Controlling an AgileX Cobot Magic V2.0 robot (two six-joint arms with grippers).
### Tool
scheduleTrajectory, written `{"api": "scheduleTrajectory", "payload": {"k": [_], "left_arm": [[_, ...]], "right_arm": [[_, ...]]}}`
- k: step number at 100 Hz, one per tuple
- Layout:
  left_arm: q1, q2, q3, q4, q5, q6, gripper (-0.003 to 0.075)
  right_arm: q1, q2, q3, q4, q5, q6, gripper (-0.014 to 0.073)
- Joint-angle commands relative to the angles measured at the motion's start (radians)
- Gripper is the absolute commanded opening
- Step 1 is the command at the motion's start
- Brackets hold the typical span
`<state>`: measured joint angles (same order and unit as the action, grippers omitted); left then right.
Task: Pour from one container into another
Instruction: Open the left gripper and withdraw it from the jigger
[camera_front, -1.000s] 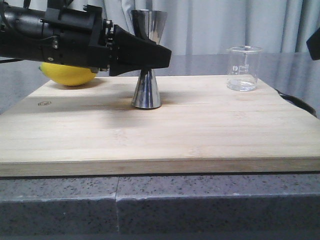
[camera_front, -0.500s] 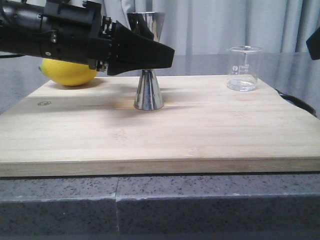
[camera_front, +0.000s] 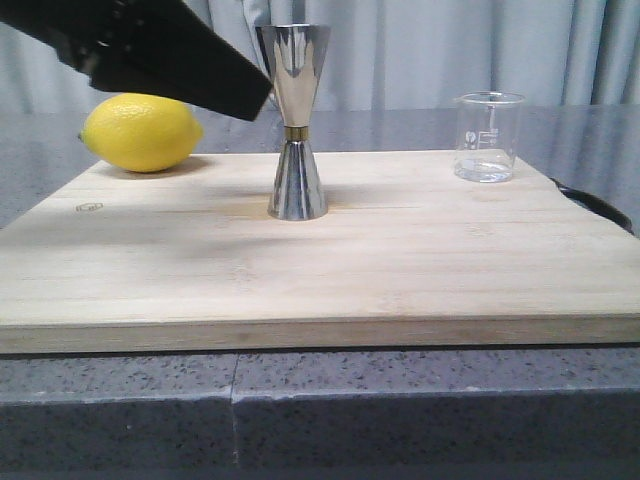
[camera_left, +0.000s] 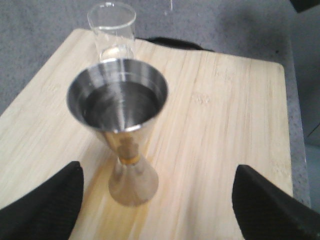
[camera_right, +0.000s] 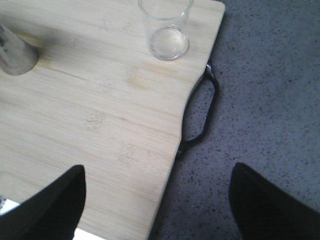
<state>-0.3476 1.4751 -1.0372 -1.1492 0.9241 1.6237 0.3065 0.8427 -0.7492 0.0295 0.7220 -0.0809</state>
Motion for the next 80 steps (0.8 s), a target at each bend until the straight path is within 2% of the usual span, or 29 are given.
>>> {"api": "scheduleTrajectory", "payload": {"k": [1,19,40,58,80], "left_arm": [[-0.008,-0.105,-0.045,0.132,-0.007,-0.203,0.0568],[-0.008,-0.24,-0.093,0.583,0.014,-0.717,0.0568],[-0.008,-0.396,-0.103,0.956,0.056,-1.21,0.0568],[-0.008,-0.506,-0.092,1.136,0.101,-1.458,0.0567],[-0.008,-0.644,0.022,1.256,0.049,-1.678,0.0567]], "right_arm": [[-0.005,-0.009,-0.057,-0.045,-0.022,-0.007,0.0513],[-0.005,-0.009,-0.069,-0.073,-0.011,-0.007,0.0513],[-0.005,-0.011,-0.069,-0.073,0.039,0.042,0.0513],[-0.005,-0.017,-0.069,-0.074,0.065,0.108,0.0513],[-0.005,-0.079,-0.069,-0.094,0.06,0.117,0.0513]]}}
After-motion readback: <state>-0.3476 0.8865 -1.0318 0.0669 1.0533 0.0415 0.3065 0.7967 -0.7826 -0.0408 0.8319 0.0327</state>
